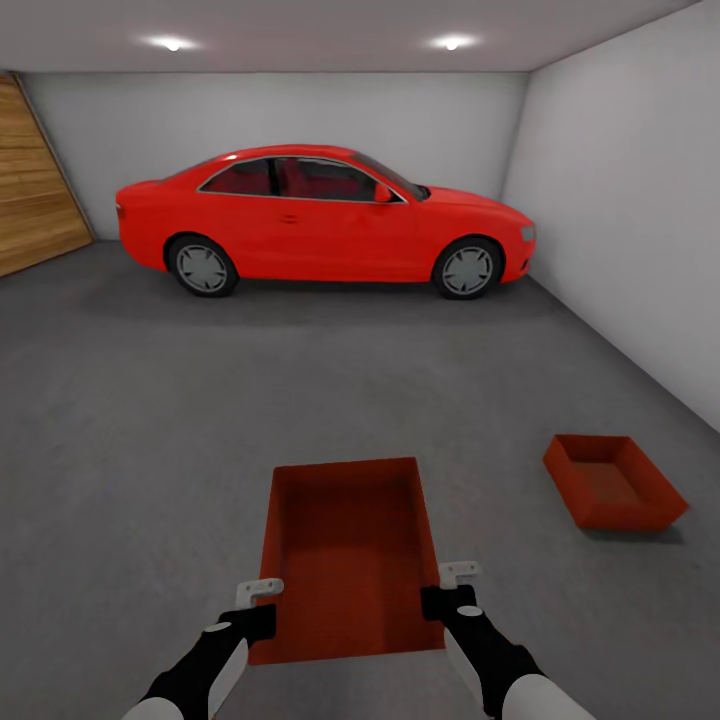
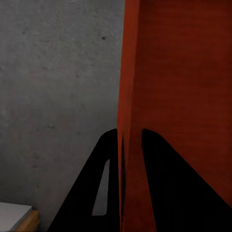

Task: Move the two storage containers from the living room to the garage. In the garage, place one container on the floor and stack the other container on top of it (either order is fine).

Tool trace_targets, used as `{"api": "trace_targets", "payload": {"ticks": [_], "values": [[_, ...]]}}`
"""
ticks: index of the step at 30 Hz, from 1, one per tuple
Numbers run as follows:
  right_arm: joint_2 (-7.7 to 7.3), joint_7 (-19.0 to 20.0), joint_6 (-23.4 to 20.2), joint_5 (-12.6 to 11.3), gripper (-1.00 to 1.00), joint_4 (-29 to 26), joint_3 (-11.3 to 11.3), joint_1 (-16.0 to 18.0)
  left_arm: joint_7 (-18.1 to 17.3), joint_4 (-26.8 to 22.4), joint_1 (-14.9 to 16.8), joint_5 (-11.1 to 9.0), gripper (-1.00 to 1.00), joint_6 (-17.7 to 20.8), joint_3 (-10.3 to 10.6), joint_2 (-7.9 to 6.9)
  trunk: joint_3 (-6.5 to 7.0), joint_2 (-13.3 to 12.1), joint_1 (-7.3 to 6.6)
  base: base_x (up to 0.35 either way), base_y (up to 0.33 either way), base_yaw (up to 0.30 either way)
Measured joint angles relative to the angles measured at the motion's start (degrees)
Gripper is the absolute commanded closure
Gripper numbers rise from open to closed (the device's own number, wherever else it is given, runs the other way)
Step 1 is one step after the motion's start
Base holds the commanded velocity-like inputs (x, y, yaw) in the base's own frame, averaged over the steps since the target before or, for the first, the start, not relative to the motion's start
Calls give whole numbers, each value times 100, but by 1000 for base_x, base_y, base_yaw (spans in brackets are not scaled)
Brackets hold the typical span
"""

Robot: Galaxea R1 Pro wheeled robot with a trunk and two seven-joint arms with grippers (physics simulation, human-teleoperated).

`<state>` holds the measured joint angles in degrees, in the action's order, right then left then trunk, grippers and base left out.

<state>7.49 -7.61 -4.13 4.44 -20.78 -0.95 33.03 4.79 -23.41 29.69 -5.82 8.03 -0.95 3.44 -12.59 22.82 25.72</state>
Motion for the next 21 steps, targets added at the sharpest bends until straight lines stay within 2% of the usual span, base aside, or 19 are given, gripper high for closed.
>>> {"api": "trace_targets", "payload": {"ticks": [21], "values": [[0, 0, 0, 1, 100, -5, 2, -5, 0, 0, 0, 2, 100, 0, 1, 0, 0, 0, 0, 336, 0, 0]]}}
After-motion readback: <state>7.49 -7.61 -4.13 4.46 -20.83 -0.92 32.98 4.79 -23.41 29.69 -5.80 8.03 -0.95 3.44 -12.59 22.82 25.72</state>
